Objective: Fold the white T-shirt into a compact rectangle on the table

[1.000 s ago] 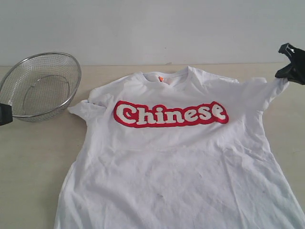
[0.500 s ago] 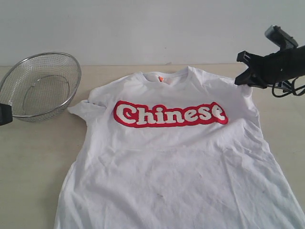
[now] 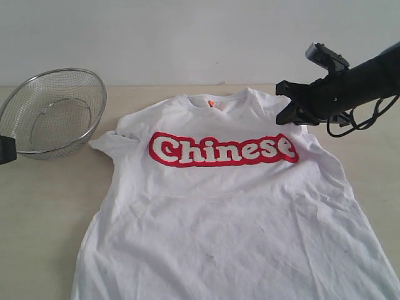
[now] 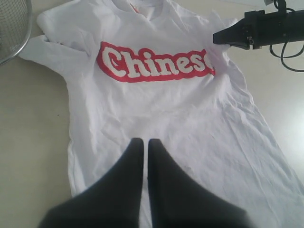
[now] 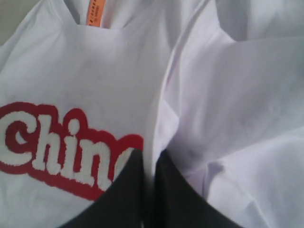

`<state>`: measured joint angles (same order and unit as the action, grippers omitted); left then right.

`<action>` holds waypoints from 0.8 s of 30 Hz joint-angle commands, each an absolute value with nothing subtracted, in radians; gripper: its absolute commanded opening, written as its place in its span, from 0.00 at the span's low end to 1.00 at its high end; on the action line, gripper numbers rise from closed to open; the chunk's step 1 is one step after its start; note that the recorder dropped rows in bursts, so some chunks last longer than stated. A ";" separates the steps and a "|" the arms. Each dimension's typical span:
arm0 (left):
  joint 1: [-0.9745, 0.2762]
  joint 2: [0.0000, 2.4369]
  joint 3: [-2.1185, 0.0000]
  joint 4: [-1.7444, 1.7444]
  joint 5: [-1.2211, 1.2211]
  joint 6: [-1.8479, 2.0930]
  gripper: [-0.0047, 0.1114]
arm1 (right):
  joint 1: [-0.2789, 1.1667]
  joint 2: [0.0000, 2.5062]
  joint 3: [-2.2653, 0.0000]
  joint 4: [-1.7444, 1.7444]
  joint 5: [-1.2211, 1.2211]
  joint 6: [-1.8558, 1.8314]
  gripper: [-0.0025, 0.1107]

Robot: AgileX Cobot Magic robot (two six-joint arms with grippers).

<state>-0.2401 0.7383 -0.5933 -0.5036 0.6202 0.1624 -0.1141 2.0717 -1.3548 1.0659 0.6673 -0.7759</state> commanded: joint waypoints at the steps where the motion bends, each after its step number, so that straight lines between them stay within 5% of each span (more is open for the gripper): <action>1: -0.237 0.735 -0.592 -0.512 0.608 0.172 0.08 | -0.087 2.072 -1.357 0.999 0.676 -0.754 0.02; 12: -0.237 0.735 -0.592 -0.512 0.628 0.172 0.08 | -0.067 2.152 -1.357 0.927 0.660 -0.734 0.08; 15: -0.237 0.735 -0.592 -0.512 0.629 0.176 0.08 | -0.067 2.154 -1.357 0.927 0.646 -0.746 0.33; 16: -0.237 0.735 -0.592 -0.512 0.630 0.176 0.08 | -0.067 2.152 -1.357 0.931 0.644 -0.746 0.59; 18: -0.237 0.735 -0.592 -0.512 0.630 0.176 0.08 | -0.067 2.147 -1.360 0.931 0.641 -0.741 0.71; 24: -0.237 0.735 -0.592 -0.512 0.630 0.191 0.08 | -0.072 2.114 -1.361 0.931 0.620 -0.741 0.57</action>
